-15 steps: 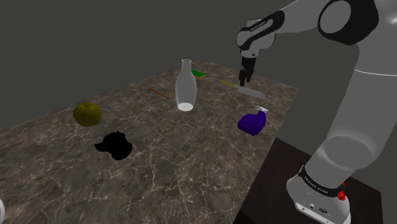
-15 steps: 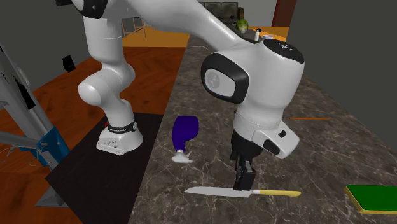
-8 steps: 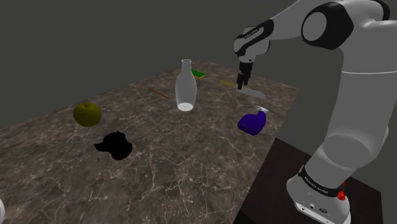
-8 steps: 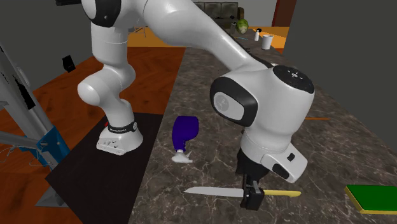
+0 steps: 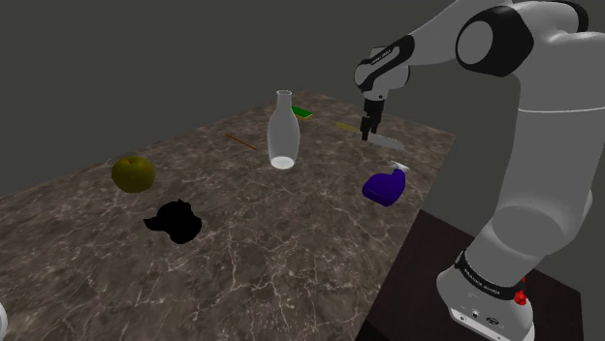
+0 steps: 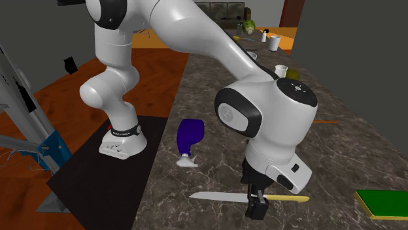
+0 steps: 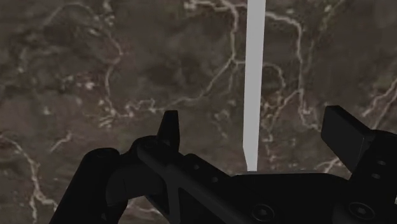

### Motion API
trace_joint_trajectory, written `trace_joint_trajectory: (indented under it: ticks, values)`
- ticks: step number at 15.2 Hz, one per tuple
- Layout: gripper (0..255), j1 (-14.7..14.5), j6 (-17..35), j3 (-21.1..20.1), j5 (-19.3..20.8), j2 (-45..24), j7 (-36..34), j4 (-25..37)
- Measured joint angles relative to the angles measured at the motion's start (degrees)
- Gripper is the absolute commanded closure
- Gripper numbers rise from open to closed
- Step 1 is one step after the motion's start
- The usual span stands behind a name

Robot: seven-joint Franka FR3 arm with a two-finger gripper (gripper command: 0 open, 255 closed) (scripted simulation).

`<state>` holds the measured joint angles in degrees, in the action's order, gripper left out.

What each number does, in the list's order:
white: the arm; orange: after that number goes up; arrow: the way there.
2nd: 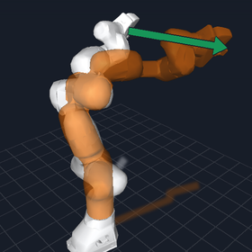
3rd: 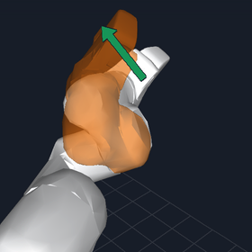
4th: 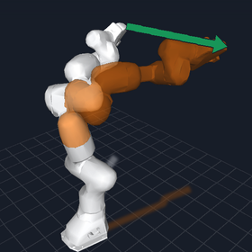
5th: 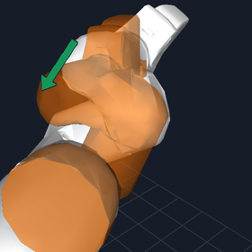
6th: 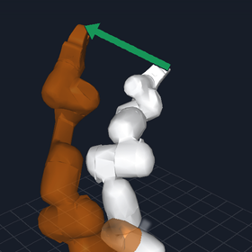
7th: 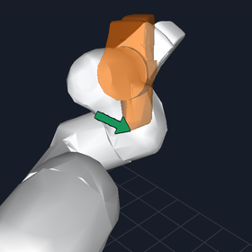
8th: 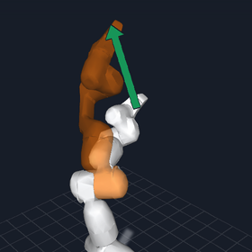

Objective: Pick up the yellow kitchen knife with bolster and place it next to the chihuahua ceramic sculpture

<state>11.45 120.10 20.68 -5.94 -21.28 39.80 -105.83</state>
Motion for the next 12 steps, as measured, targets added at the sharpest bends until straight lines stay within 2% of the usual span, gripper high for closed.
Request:
trace_joint_trajectory:
  ticks: [1,2,12]
  values:
    - [0,0.0,0.01,0.0,0.0,-0.01,0.0,0.0]
    - [255,0.0,0.01,0.0,0.0,-0.01,0.0,0.0]
    - [255,-0.01,0.01,-0.01,-0.01,0.02,0.0,0.01]
